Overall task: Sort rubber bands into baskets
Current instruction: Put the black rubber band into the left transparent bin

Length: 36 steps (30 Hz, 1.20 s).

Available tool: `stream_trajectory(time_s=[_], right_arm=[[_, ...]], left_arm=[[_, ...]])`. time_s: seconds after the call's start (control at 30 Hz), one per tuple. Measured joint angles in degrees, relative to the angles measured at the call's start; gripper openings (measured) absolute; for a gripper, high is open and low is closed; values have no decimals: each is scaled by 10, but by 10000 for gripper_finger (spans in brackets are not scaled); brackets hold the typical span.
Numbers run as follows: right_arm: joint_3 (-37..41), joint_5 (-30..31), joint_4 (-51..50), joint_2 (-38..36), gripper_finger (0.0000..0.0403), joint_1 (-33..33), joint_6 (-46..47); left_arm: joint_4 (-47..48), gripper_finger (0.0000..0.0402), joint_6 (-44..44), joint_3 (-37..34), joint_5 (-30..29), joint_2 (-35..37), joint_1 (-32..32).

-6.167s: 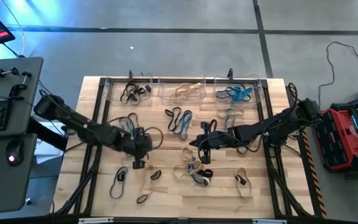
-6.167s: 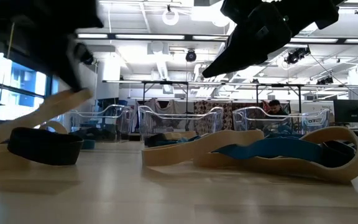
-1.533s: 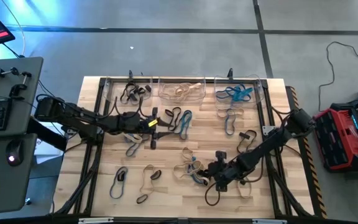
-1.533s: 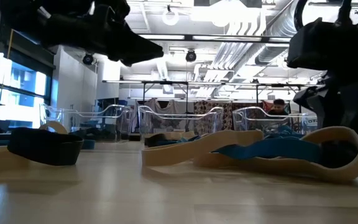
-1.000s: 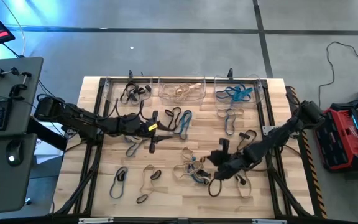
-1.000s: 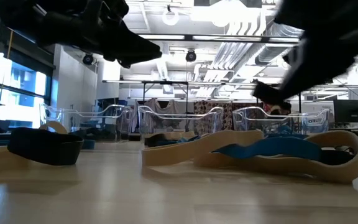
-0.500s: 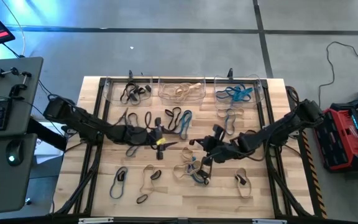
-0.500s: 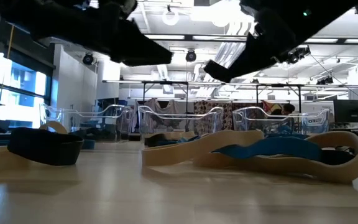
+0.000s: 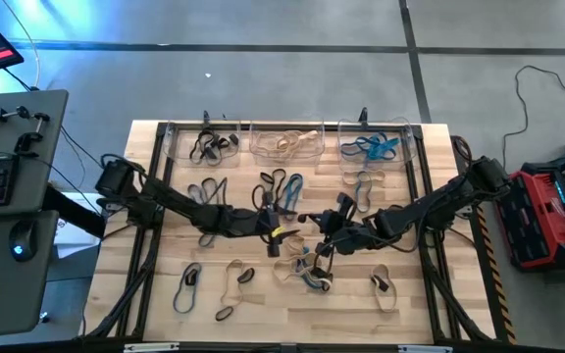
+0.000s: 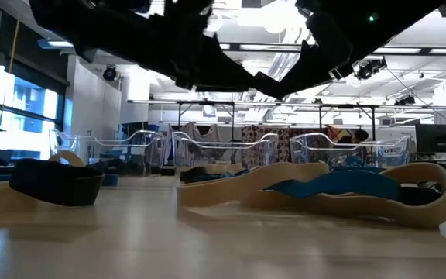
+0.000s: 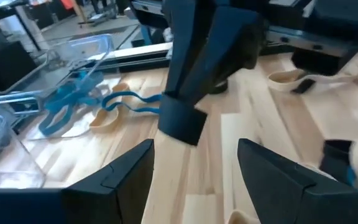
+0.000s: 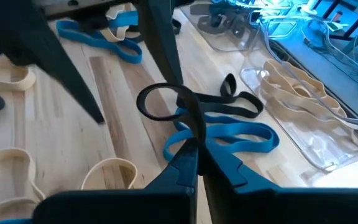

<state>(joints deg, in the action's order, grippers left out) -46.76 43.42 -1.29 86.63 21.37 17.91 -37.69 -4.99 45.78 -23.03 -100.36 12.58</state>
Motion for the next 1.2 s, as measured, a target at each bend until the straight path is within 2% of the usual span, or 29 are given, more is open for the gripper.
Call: stream_trajectory(time_s=[0.2,0.87,1.0,1.2], right_arm=[[0,0,6,0,1,2,0],[0,-19,8,0,0,2,0],[0,-19,8,0,0,2,0],[0,-19,8,0,0,2,0]], left_arm=[[10,208,-4,14,-75,-12,8],[1,8,-63,14,-80,-10,29],[1,9,-78,14,-82,-10,38],[1,73,-82,14,-82,-10,40]])
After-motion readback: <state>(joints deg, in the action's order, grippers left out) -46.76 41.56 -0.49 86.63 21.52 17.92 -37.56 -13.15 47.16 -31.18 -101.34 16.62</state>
